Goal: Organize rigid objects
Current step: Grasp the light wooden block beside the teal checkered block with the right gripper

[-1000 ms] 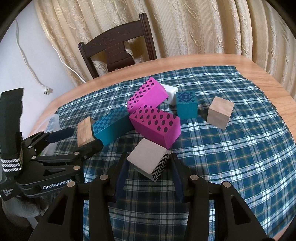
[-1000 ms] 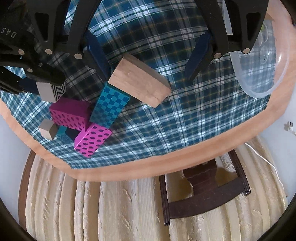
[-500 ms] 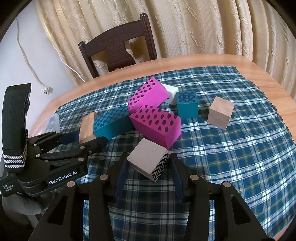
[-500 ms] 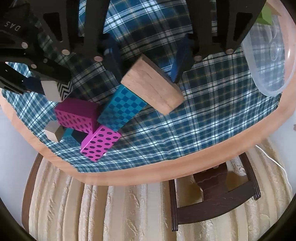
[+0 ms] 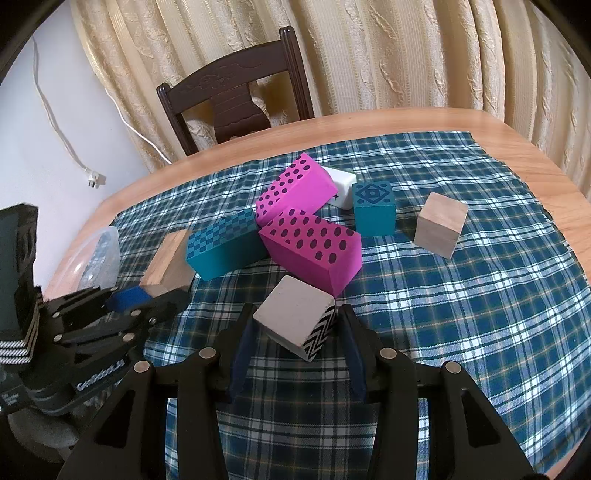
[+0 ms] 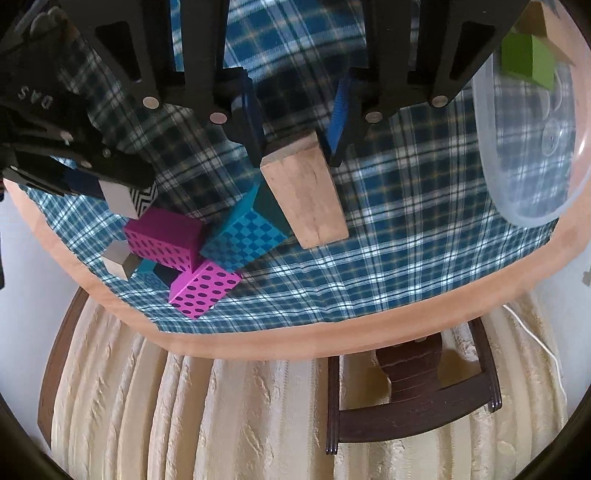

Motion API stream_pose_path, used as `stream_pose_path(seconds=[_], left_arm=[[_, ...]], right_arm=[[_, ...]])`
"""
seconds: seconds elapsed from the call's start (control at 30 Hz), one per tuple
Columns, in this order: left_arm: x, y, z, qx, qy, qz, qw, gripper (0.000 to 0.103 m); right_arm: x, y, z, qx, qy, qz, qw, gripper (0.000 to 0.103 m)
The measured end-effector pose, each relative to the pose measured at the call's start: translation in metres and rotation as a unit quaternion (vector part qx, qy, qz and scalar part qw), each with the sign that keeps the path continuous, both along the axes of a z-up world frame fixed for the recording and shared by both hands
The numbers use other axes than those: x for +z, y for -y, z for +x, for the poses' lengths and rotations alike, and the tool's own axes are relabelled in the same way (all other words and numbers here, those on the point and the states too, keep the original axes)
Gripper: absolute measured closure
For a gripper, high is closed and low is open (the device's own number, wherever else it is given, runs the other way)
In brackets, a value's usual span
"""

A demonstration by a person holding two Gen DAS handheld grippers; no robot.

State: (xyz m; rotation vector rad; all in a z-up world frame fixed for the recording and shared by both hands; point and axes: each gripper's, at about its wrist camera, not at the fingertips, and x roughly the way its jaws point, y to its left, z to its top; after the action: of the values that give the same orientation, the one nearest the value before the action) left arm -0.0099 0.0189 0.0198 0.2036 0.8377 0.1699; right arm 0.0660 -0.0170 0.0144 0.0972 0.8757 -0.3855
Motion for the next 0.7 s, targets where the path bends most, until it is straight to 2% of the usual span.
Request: stream_pose_path(seconds=[0.33,0.7], left_arm=[[0.0,0.0,0.0,0.0,0.0,0.0,1.0,0.057],[0.0,0.0,0.0,0.0,0.0,0.0,1.0,0.057]], right_arm=[[0.002,-0.004,-0.019,0.006,-0.007,-0.013,1.0,0.067],[0.009,0.002,-0.003,0.022,-0.004,-0.013,1.0,0.064]])
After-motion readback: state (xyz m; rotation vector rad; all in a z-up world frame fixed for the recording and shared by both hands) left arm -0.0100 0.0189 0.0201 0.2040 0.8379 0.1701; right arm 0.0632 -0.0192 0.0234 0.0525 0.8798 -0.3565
